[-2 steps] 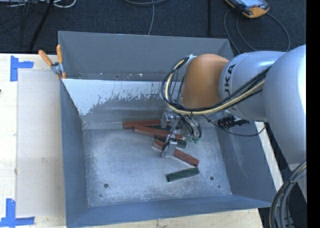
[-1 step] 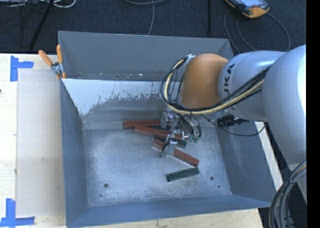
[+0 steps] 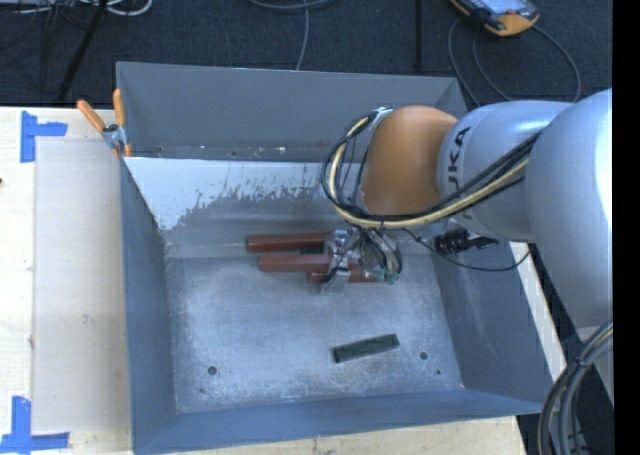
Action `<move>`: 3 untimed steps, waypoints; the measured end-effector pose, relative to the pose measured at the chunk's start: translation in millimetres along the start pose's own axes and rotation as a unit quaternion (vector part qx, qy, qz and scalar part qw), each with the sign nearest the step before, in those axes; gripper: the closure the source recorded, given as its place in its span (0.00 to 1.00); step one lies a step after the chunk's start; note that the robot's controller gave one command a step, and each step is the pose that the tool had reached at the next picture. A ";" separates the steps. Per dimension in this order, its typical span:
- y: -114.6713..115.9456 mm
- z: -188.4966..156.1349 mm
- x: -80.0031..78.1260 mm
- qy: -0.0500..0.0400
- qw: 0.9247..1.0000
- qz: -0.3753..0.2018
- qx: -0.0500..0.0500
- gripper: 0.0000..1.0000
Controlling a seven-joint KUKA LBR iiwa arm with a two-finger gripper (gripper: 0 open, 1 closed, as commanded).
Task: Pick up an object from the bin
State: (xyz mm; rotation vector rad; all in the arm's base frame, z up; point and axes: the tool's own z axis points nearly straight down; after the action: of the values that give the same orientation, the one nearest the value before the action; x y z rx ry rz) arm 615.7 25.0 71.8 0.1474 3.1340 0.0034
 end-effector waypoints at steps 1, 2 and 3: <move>-0.2 0.0 0.2 0.000 1.000 0.001 0.000 1.00; -0.3 -2.9 1.2 0.002 1.000 0.002 0.000 1.00; -0.8 -16.8 3.4 0.006 1.000 0.002 0.001 1.00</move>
Offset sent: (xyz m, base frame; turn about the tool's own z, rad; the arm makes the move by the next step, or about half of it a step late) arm 0.0000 0.0001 0.0359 0.0000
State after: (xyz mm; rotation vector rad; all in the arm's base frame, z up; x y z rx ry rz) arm 612.1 24.5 88.6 0.1531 3.1464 0.0013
